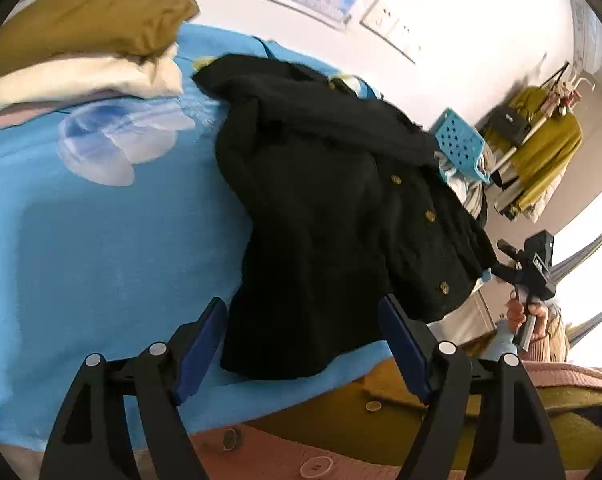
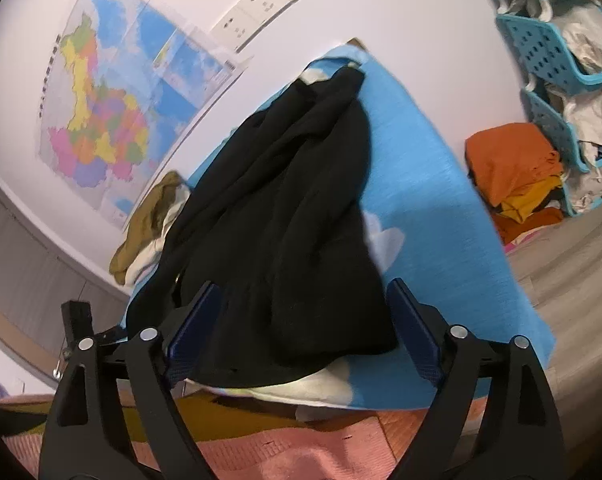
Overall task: Fold large clothes
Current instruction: 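Release the folded jacket and open both grippers above it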
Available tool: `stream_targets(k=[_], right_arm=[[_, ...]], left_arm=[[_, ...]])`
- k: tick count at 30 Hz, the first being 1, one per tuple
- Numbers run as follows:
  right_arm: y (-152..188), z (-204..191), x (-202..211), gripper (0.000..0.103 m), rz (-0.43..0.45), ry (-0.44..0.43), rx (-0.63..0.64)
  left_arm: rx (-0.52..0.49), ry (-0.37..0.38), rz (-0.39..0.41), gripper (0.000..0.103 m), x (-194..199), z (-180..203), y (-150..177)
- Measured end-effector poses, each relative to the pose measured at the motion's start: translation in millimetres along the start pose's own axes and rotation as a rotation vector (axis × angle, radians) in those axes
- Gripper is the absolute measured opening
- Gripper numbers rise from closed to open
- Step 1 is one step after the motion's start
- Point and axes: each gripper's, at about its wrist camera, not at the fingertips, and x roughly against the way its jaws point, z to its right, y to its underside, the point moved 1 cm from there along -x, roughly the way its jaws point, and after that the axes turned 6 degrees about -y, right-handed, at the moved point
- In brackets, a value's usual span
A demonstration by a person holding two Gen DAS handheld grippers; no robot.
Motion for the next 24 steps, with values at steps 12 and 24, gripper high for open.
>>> stream_targets(k=[12, 24], right_arm=[[2.4, -13.4, -18.4, 0.036, -0.044, 0.022, 0.119], [5.4, -12.4, -23.7, 0.067, -0.041, 0.041, 0.159]], left_arm=[[-0.067, -0.023, -0.034, 0.053, -29.7, 9.8, -3.0], [-0.026, -0.007, -0.014, 0.08, -29.1, 0.2, -4.4]])
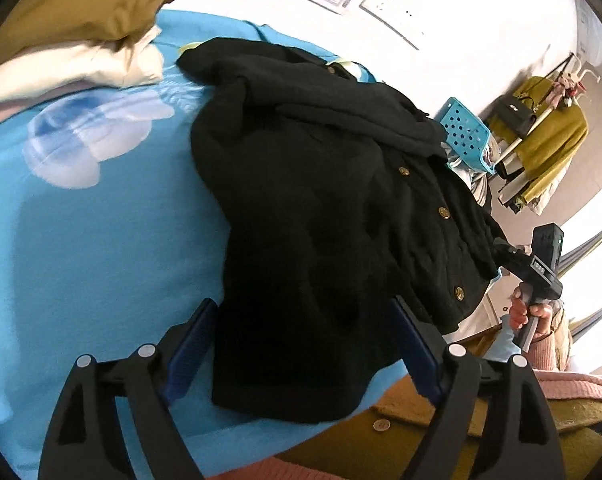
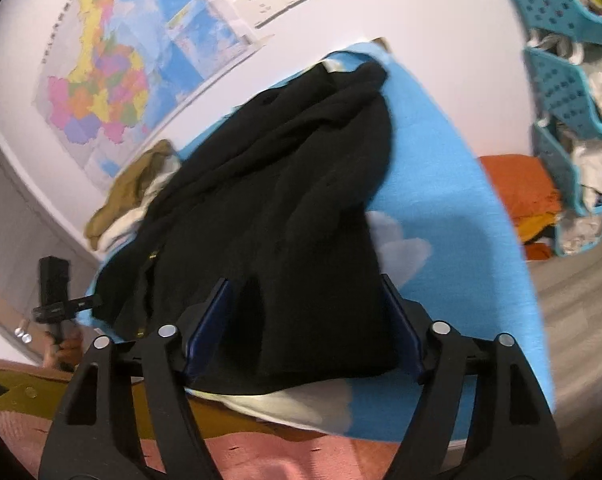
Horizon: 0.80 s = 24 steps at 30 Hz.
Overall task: Fold large clothes
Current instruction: 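Release the folded jacket and open both grippers above it, then grasp the folded black jacket's end with both grippers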
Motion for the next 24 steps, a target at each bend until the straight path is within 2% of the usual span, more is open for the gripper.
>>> stream_targets(k=[1, 2, 3, 4, 5, 6, 9, 14, 17, 18, 19, 21, 24], right_arm=[[-0.3, -2.3, -3.9, 0.063, -0.006, -0.002, 0.011], [-0.9, -1.8, -6.6, 0.045, -0.015, -0.026, 0.001], [-1.0, 0.3, -11.1, 0.032, -0.033, -0.065, -0.034], [-0.8, 1.3, -14.0, 0.01, -0.04, -0.095, -0.062], [-1.6, -0.9, -13.1, 0.009, -0.027, -0.125, -0.072], [-3.1, -3.7, -9.5, 0.009, -0.006, -0.173, -0.086], [-12.3, -23.5, 13.7, 0.008, 0.089, -0.263, -0.079], [-27.2, -66.4, 60.9, 0.008, 0.222, -0.375, -0.019], [-24.3, -85.1, 90.7, 0.007, 0.287, -0.449, 0.019], [-21.1, -88.1, 98.4, 0.007, 0.304, -0.45, 0.034], [-17.9, -86.9, 102.8, 0.007, 0.308, -0.441, 0.035], [-9.7, -81.0, 96.8, 0.007, 0.262, -0.414, -0.004], [0.9, -63.8, 80.4, 0.007, 0.191, -0.377, -0.08]], left_arm=[[-0.002, 0.003, 0.003, 0.078, -1.6, 3.3, -0.7], [-0.006, 0.003, 0.006, 0.068, -3.4, 6.4, -1.0], [-0.01, -0.001, 0.001, 0.049, -6.9, 8.6, -1.7], [0.0, -0.002, -0.006, 0.031, -9.4, 9.7, -2.6], [0.016, -0.011, -0.004, 0.022, -10.1, 9.3, -3.9], [0.03, -0.006, 0.001, 0.007, -8.3, 8.5, -4.7], [0.097, 0.082, 0.043, 0.003, 11.6, 3.7, -8.9], [0.105, 0.167, 0.162, 0.003, 65.9, 13.9, -14.1], [0.115, 0.21, 0.216, 0.003, 96.6, 13.1, -8.9], [0.112, 0.227, 0.234, 0.003, 106.0, 12.0, -5.2], [0.118, 0.238, 0.238, 0.003, 111.8, 8.4, -1.3], [0.131, 0.235, 0.215, 0.004, 111.9, 3.2, 5.1], [0.199, 0.239, 0.131, 0.004, 91.5, -14.6, 13.4]])
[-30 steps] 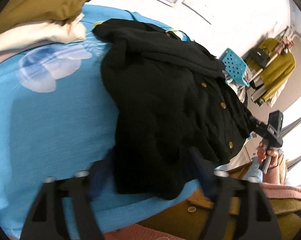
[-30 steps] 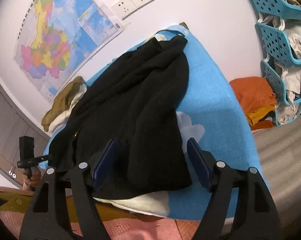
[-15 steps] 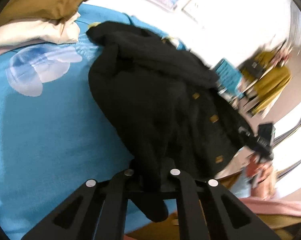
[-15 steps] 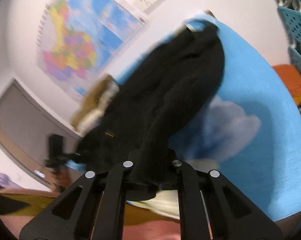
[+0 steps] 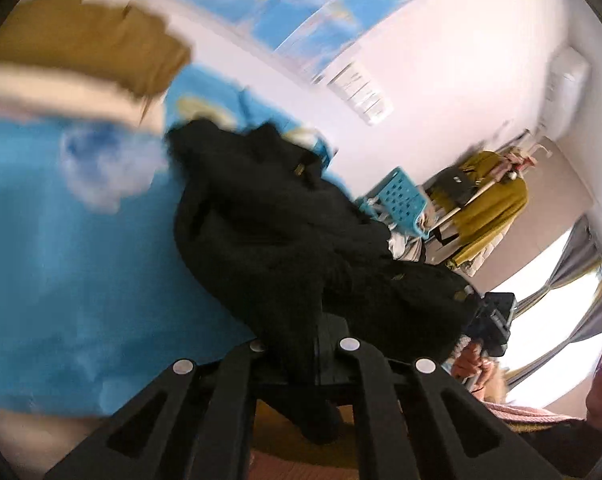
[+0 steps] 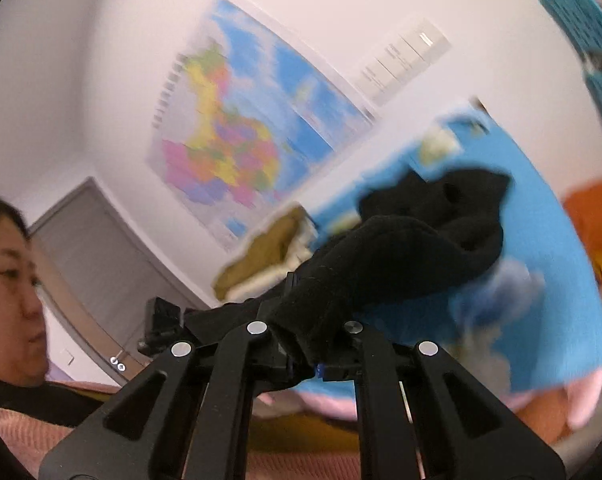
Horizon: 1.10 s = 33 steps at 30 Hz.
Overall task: Fold large clothes
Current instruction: 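Grasp the folded black jacket's end with both grippers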
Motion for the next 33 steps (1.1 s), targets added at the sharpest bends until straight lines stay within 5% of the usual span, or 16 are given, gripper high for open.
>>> stream_targets(k=[6, 14, 25, 33], right_arm=[[-6.7, 1.6, 0.7, 0.007, 0.023, 0.012, -0.01], [-61.5, -3.7, -25.9, 0.007, 0.042, -0.01, 0.01], [-138.9, 37.9, -75.4, 0.008, 0.042, 0.038, -0.063], [-183.4, 73.6, -124.8, 0.008, -0.009, 0.118, -0.112]], left_arm=[[0.037, 0.014, -0.035, 0.004, -9.1, -12.4, -4.3], [-0.003, -0.003, -0.027, 0.004, -4.0, 8.0, -45.9], [-0.074, -0.087, -0.044, 0.004, -39.5, 33.5, -144.7], [-0.01, -0.153, -0.12, 0.004, -95.9, 13.8, -209.9]])
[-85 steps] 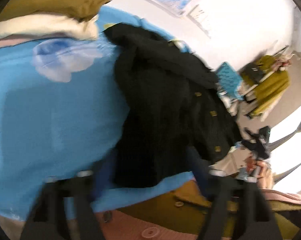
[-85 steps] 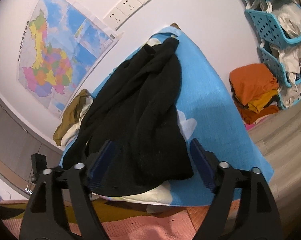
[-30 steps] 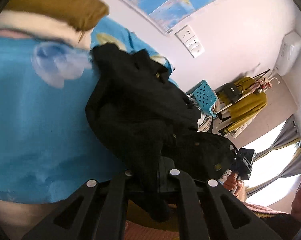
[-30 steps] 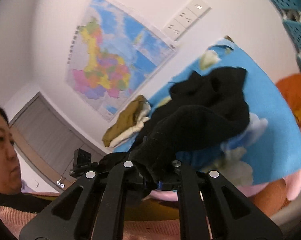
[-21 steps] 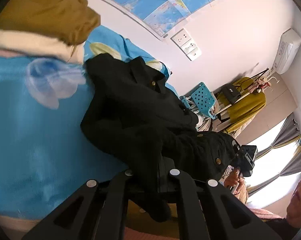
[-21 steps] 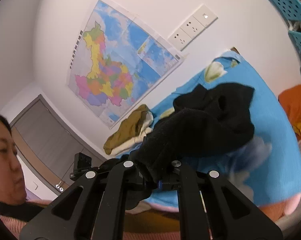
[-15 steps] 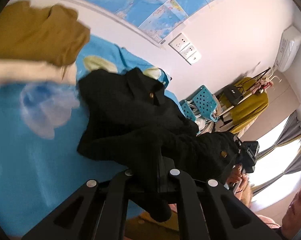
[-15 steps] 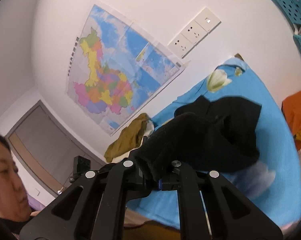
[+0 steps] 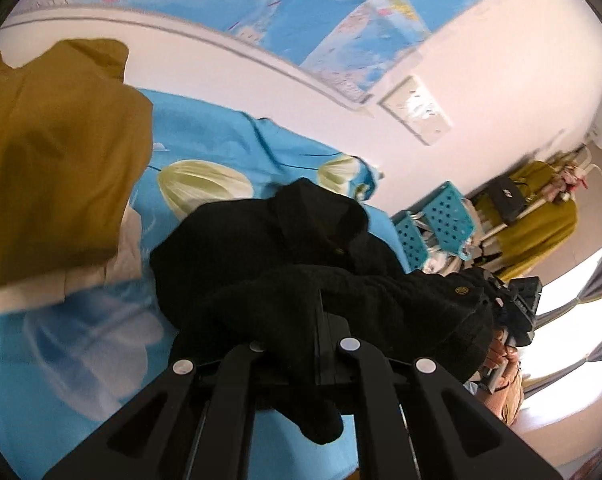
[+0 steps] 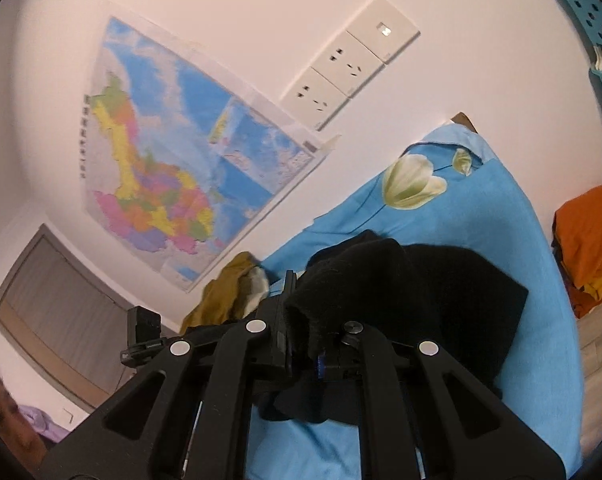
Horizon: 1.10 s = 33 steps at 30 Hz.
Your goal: Fold large clothes
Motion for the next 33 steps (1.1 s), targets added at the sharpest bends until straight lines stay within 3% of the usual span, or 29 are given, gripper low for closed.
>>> stream_targets(k=[11, 15, 21, 22, 23, 26, 27, 28, 29, 33], right_arm=[[-27.2, 55.8, -54.5, 0.009, -0.063, 0.108, -0.14], [-33.4, 73.7, -75.3, 0.014, -0.09, 0.153, -0.185], [-41.6, 78.1, -96.3, 0.031, -0.121, 0.222, -0.161], [-43.0, 75.7, -95.0, 0.041, -0.112, 0.22, -0.152], [-45.4, 69.1, -90.2, 0.056, -0.081, 0.233, -0.122], [-48.6, 48.6, -82.1, 0.065, -0.032, 0.281, -0.021], [-46.5, 39.6, -83.2, 0.065, -0.036, 0.278, 0.017], [-41.0, 25.3, -88.7, 0.065, -0.069, 0.275, 0.099], [-35.4, 15.8, -95.7, 0.066, -0.103, 0.289, 0.161], [1.4, -10.1, -145.3, 0.073, -0.299, 0.363, 0.396]], left_arm=[[0.068, -0.028, -0.092, 0.006, -59.3, -22.3, -46.3], [0.086, -0.037, -0.117, 0.008, -78.5, -27.0, -58.5], [0.1, -0.064, -0.127, 0.011, -103.7, -31.1, -69.9], [0.107, -0.064, -0.133, 0.011, -106.0, -33.2, -70.7], [0.127, -0.057, -0.14, 0.011, -108.4, -37.1, -71.5], [0.172, -0.008, -0.144, 0.019, -108.9, -46.6, -72.1], [0.184, 0.009, -0.138, 0.028, -107.2, -48.3, -72.1], [0.194, 0.022, -0.121, 0.046, -103.5, -49.4, -72.0], [0.201, 0.037, -0.087, 0.054, -96.0, -50.3, -72.1], [0.17, 0.09, 0.027, 0.058, -74.8, -38.0, -68.8]])
